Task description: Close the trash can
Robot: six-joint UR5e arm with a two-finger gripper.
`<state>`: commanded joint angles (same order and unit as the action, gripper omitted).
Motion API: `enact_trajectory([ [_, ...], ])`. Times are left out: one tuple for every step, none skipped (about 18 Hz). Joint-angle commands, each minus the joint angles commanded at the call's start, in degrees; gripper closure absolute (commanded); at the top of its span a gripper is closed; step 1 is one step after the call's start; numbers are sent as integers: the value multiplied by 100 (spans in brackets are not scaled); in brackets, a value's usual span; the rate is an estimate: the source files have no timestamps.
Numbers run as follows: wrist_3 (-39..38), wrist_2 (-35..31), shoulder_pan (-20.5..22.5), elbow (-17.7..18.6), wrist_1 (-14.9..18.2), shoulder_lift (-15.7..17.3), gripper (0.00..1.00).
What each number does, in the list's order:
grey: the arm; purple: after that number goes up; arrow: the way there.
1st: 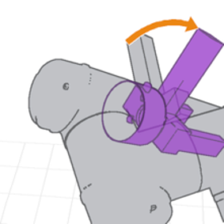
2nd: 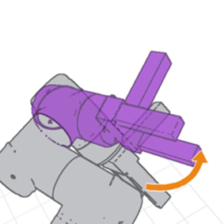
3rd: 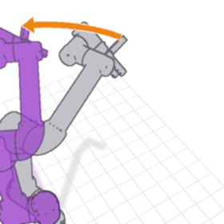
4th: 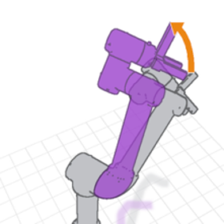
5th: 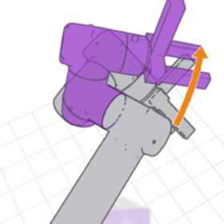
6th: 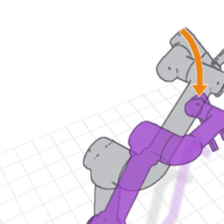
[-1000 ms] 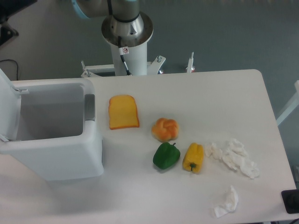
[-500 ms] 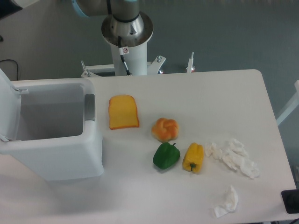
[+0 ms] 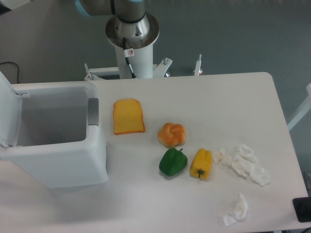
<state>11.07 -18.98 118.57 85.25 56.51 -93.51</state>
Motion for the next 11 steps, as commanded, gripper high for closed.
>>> enact_trajectory([
  [0,0,-35,0,0,0,0],
  [0,-9,-53,9,0,-9,0],
  [0,-9,-53,9,0,-18,0],
  [9,-9,-79,17,0,-26,0],
  [9,-9,-97,26,0,-35,0],
  [9,-9,-114,26,0,-44,0],
  [17,-17,-115,44,0,-61,0],
  [26,-18,-132,61,0,-88,0],
  [44,-26,-141,62,0,-114,0],
  [53,-35,-150,62,0,-167,0],
  [53,-44,-158,62,0,-193,0],
])
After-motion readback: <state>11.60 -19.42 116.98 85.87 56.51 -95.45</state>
